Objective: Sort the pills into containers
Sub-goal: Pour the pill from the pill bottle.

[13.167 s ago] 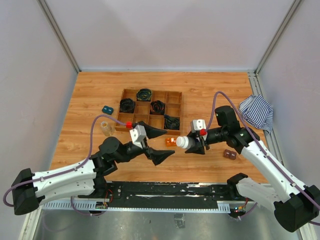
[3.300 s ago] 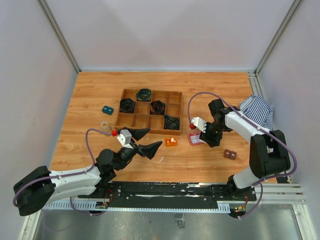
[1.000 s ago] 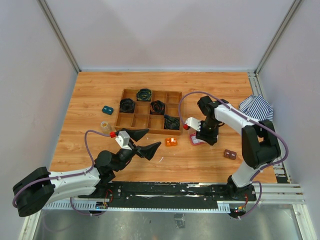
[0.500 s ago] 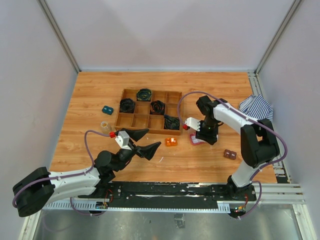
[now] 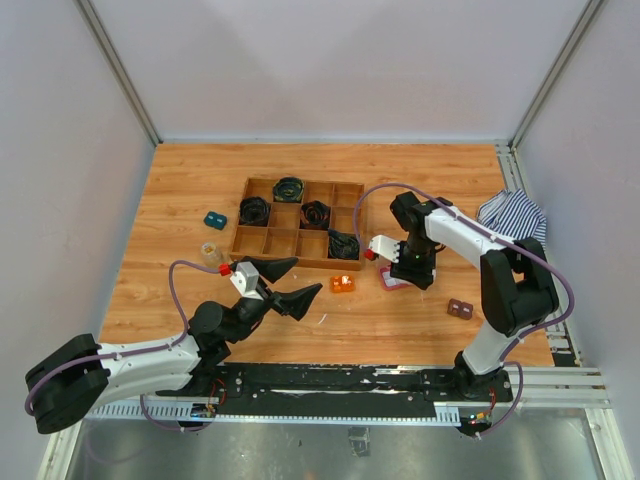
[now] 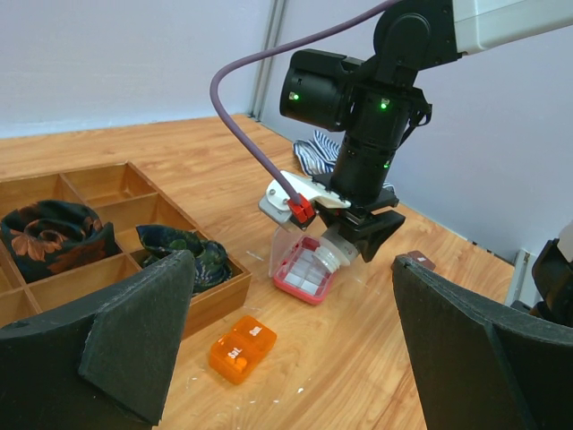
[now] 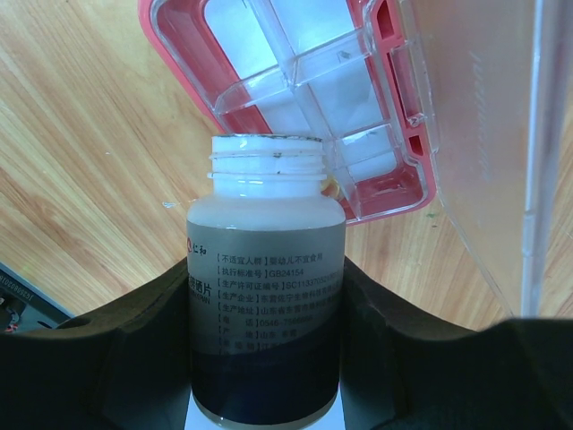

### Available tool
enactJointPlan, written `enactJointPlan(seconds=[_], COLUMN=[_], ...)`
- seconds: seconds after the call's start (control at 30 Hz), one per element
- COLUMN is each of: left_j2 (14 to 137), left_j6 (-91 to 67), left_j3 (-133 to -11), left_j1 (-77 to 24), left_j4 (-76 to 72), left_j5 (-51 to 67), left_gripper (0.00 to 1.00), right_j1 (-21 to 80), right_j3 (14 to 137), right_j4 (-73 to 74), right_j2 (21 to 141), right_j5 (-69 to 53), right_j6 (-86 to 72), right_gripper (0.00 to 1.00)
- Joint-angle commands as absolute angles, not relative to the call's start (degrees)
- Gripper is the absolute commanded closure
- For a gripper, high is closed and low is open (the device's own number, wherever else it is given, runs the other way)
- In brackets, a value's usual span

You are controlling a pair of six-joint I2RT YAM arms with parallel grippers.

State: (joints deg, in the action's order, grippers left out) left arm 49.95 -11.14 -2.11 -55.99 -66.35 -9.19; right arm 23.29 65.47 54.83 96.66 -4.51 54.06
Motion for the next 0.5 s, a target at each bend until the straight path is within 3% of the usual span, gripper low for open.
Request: enactJointPlan(seconds=[0.0,0.47], left_j2=[49.39,49.14], left_j6=[-10.13,-10.11], left_j3=[-1.63,-1.42], left_j1=[-55.81,-55.80], left_j4=[-68.73,-68.80], left_j5=[-9.72,-9.58], left_gripper=[0.01,0.01], right_j1=[24.00,23.23], right_j3=[66.32,66.35], right_j4=[55.87,55.74], right_j2=[95.77,95.98], right_j5=[-4.38,-3.82], right_j6=[53.19,52.12], right_gripper=[0.99,0.99])
